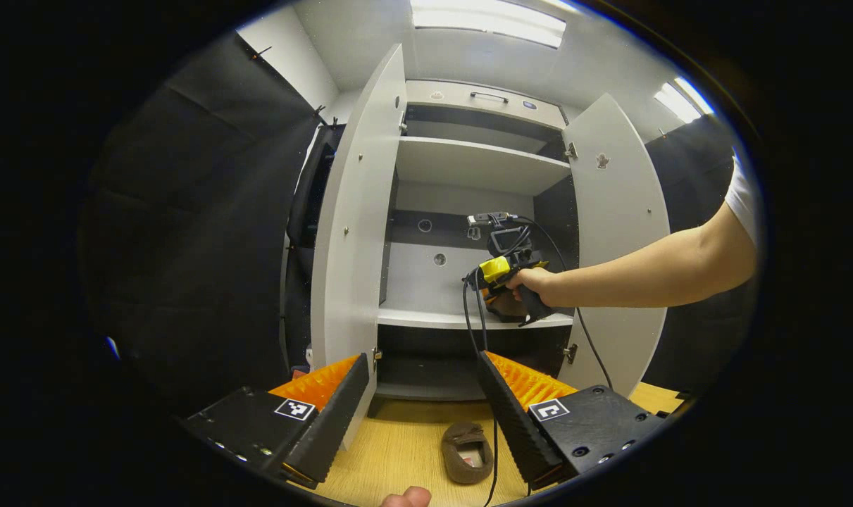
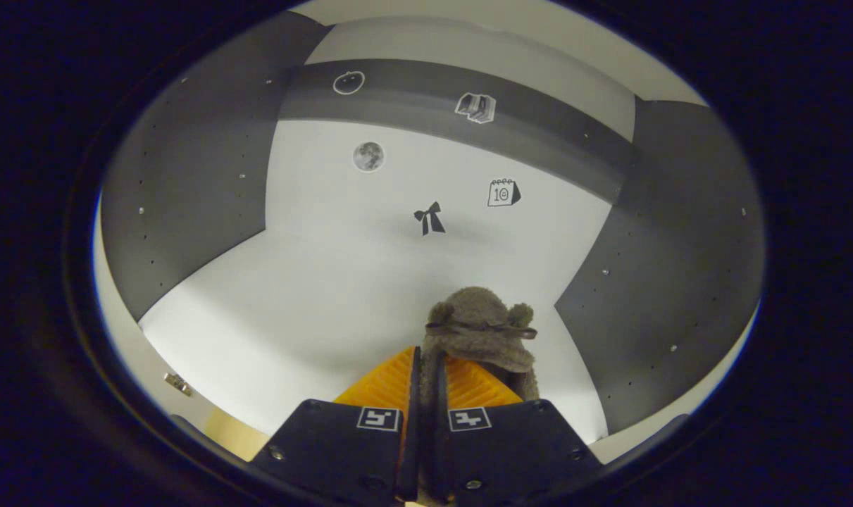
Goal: Grab one shoe with the right hand and put it into the shoe cabinet, grab the other shoe with the left hand and put it into the shoe cabinet; then close the right door with the right hand and the left door with the left hand.
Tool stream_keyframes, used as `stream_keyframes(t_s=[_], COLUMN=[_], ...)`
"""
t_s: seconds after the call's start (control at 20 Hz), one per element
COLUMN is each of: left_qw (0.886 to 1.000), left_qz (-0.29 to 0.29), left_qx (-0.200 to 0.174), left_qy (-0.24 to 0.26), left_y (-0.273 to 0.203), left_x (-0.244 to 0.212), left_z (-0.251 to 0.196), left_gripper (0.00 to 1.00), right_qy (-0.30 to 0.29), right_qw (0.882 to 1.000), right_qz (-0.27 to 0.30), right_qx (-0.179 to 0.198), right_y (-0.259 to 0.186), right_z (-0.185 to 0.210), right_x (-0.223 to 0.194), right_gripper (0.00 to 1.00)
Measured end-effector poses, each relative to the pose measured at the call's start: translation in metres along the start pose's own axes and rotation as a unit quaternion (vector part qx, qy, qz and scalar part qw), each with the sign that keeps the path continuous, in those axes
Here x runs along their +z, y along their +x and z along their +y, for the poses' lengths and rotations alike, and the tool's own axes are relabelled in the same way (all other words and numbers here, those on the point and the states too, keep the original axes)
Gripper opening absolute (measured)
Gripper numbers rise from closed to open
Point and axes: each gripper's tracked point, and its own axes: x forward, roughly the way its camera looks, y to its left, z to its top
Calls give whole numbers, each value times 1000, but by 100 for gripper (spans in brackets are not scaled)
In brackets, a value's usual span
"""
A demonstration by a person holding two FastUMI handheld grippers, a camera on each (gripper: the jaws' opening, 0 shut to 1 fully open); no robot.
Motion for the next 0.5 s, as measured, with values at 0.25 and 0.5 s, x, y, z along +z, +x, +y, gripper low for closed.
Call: stream_keyframes(t_s=[0.25,0.5], left_qw=[1000,1000], left_qz=[-6,-6], left_qx=[1,-3], left_qy=[1,0], left_y=[-3,-7], left_x=[4,3], left_z=[1,-2], left_gripper=[99,94], right_qy=[-1,-10], right_qw=[1000,1000], right_qz=[5,3], right_qx=[2,25], right_y=[-3,-38], right_z=[0,3], right_x=[-1,5], right_gripper=[16,42])
